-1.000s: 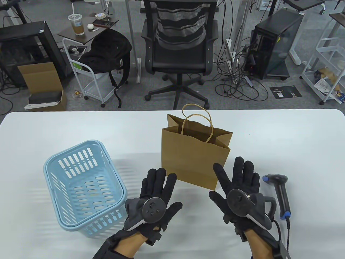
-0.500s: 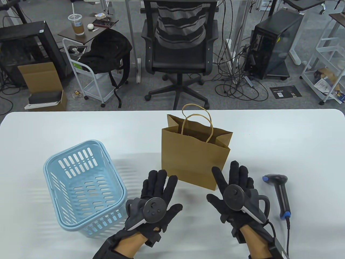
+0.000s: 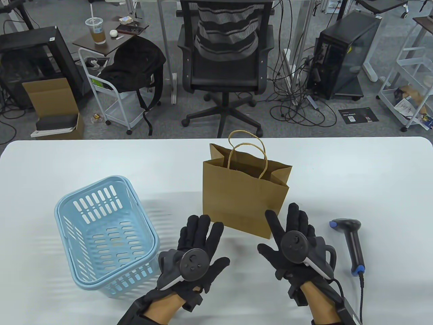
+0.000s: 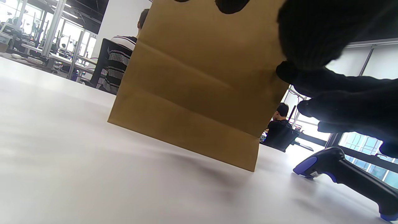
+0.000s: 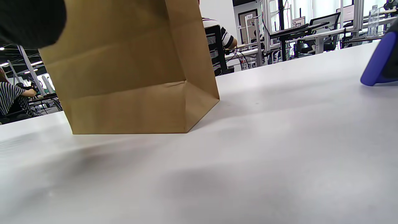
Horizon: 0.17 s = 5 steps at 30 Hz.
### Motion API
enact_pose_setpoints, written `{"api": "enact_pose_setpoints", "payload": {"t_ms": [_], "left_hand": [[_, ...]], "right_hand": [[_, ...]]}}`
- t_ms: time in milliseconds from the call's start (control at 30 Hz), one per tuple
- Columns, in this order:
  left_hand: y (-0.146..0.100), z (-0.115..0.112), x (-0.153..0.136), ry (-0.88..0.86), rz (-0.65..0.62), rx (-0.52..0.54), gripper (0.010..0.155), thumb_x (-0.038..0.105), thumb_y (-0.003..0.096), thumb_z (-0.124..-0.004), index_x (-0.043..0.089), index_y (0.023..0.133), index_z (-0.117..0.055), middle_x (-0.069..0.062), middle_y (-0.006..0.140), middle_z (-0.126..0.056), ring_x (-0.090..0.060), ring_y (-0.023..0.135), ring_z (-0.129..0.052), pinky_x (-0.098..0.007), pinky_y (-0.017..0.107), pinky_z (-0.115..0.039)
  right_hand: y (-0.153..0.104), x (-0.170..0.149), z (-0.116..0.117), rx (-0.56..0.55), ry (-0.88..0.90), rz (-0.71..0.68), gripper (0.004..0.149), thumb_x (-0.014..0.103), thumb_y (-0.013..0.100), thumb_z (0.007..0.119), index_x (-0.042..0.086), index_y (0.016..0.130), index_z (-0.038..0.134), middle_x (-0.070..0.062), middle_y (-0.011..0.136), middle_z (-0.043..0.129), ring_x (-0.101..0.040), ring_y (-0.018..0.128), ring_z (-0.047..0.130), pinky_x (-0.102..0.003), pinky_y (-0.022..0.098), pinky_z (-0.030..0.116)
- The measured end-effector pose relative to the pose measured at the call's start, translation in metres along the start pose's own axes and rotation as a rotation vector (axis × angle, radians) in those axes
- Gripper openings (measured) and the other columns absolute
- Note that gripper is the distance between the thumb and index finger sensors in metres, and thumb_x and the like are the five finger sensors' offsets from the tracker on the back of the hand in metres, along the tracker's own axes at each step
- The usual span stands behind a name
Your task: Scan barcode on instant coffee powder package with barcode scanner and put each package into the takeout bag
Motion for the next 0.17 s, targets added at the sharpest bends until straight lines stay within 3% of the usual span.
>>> {"api": "enact_pose_setpoints", "payload": {"t_ms": [167], "left_hand": [[-0.0001,0.0004,0.0006,0.000,0.001,-0.004,0.091,0.065,0.0450,-0.072,0.031,0.114,-0.023,-0.009,0.121,-0.013,-0.042,0.110,-0.005,-0.058,0.079,-0.021]], "right_hand": [[0.0023,-0.0057,0.0018,0.017,0.031,0.014,0.092,0.076,0.047,0.071,0.050,0.111,0.011,-0.014,0.117,-0.012,-0.051,0.113,0.018,-0.067,0.080,0.034]]}}
Point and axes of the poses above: the tracker on the back of each hand, its own x axis roughly to the thumb side, its own y axis roughly from the wrist to the fingertips, z = x × y, the point moved 2 cm from there along y, roughly from the wrist to the fingertips
